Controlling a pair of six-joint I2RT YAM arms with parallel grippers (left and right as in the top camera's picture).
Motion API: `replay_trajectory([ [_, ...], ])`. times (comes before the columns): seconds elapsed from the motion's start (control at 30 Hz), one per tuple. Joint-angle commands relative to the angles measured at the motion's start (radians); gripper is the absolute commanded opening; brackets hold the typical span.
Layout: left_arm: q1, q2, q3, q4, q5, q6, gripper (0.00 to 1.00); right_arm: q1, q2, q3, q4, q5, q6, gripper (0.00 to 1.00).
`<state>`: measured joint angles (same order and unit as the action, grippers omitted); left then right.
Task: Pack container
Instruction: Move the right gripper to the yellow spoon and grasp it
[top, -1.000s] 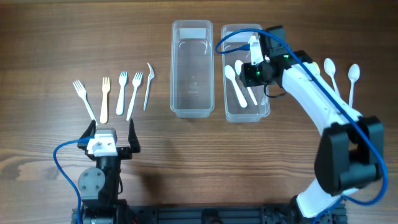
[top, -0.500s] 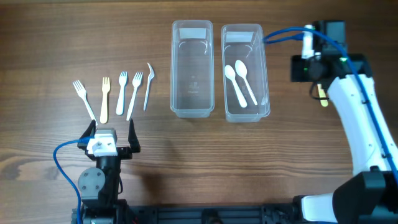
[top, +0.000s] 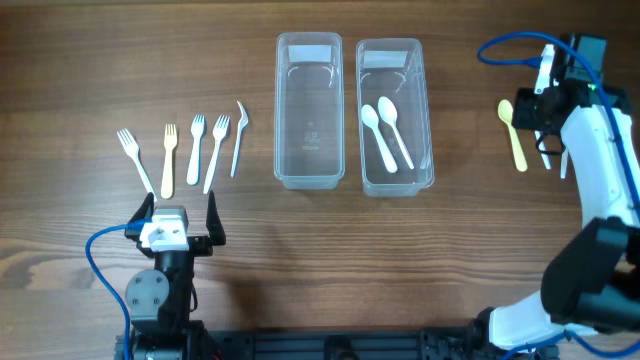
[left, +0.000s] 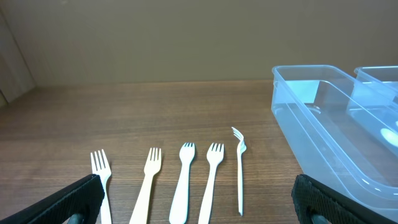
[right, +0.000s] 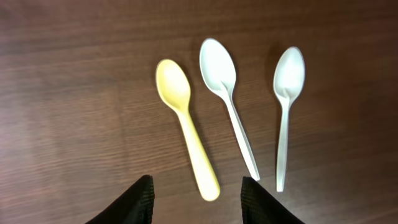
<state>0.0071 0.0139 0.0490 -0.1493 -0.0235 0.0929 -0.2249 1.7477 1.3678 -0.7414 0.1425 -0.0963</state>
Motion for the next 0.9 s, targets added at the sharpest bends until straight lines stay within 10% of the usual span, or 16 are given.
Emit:
replay_trajectory([
  [0.0, 0.006, -0.007, -0.008, 0.003, 0.016, 0.015, 1.00, -0.005, 0.098, 0.006, 0.021, -0.023, -0.035, 0.45],
  [0.77, 0.006, -0.007, -0.008, 0.003, 0.016, 0.015, 1.00, -0.015, 0.359, 0.006, 0.135, -0.023, -0.035, 0.48],
  [0.87, 0.006, -0.007, -0.008, 0.003, 0.016, 0.015, 1.00, -0.015, 0.360, 0.005, 0.140, -0.032, -0.034, 0.37],
])
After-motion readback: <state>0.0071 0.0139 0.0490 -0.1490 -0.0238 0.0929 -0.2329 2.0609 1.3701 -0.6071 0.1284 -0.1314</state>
